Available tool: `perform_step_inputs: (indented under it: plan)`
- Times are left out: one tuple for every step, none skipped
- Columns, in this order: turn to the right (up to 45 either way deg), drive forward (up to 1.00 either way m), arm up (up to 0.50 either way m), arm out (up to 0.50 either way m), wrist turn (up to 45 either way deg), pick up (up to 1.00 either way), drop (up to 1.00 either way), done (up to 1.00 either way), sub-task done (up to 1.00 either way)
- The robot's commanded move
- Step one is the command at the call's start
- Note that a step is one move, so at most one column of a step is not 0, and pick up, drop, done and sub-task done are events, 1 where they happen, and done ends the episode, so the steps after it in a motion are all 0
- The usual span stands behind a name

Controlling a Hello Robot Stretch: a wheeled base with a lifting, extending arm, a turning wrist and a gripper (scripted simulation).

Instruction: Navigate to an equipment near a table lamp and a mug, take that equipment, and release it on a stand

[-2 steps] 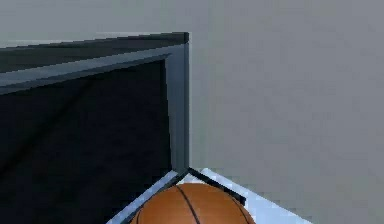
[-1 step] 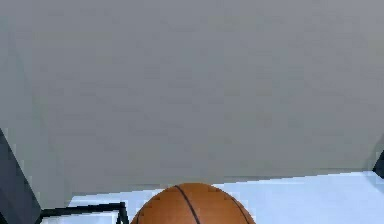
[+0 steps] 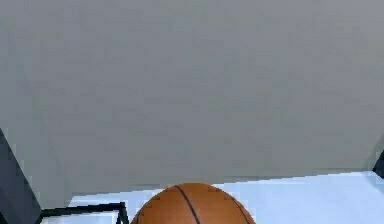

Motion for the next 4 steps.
perform_step_inputs:
  plan:
    - [-9.0,0.00,0.00,0.00,0.0,0.00,0.00,0.00,0.00]
    - [21.0,0.00,0.00,0.00,0.0,0.00,0.00,0.00,0.00]
    - [-24.0,0.00,0.00,0.00,0.0,0.00,0.00,0.00,0.00]
    - [36.0,0.00,0.00,0.00,0.0,0.00,0.00,0.00,0.00]
